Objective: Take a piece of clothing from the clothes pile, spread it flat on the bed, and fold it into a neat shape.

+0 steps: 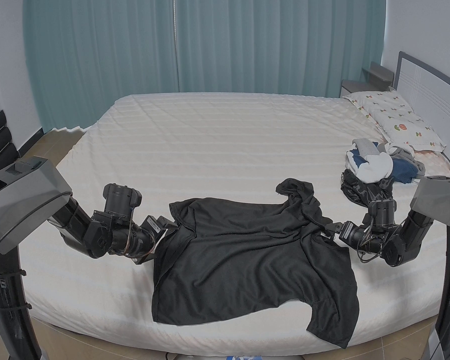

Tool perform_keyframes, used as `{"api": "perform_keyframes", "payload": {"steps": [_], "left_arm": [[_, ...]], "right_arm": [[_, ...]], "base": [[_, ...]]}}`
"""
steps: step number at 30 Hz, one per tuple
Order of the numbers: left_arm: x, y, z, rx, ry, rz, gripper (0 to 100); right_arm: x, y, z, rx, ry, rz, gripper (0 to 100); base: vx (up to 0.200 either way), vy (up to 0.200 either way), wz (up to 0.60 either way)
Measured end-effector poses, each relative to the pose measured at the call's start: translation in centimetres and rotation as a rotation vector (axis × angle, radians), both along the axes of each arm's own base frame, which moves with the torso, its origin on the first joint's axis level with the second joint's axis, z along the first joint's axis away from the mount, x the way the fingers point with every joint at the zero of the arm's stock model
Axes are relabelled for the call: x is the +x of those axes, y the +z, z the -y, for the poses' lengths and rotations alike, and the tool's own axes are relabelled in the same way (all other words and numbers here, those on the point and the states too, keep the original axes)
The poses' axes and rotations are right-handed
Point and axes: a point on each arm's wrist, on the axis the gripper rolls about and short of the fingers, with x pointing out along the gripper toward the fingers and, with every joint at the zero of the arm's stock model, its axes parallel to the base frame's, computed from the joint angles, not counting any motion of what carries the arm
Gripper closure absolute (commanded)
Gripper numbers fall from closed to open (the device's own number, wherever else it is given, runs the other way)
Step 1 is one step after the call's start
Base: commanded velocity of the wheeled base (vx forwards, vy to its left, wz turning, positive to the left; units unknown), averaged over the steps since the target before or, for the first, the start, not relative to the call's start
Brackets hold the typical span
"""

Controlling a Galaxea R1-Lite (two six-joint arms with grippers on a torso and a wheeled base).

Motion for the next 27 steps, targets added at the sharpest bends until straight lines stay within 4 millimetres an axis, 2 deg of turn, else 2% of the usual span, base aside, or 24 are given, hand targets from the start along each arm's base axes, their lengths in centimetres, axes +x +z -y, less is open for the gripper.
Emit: {"api": "perform_keyframes", "payload": {"steps": [10,17,22,27], "left_arm": [[-4.2,-2.6,0.6,0.209,-0.256,-0.055,0],[-7.8,-2.9,1.3,0.29,-0.408,-0.136,0],[-9.1,-2.6,1.8,0.312,-0.459,-0.185,0],[-9.3,-2.3,2.4,0.32,-0.479,-0.189,0]], "right_arm": [[-2.2,-0.3,1.5,0.006,0.057,-0.054,0],[-3.5,-0.6,1.6,-0.025,0.127,-0.08,0],[-4.3,-0.5,1.6,-0.03,0.161,-0.094,0],[-5.1,-0.6,1.6,-0.073,0.207,-0.101,0]], "base": [[0.0,0.0,0.0],[0.0,0.0,0.0],[0.0,0.0,0.0],[0.0,0.0,0.0]]}}
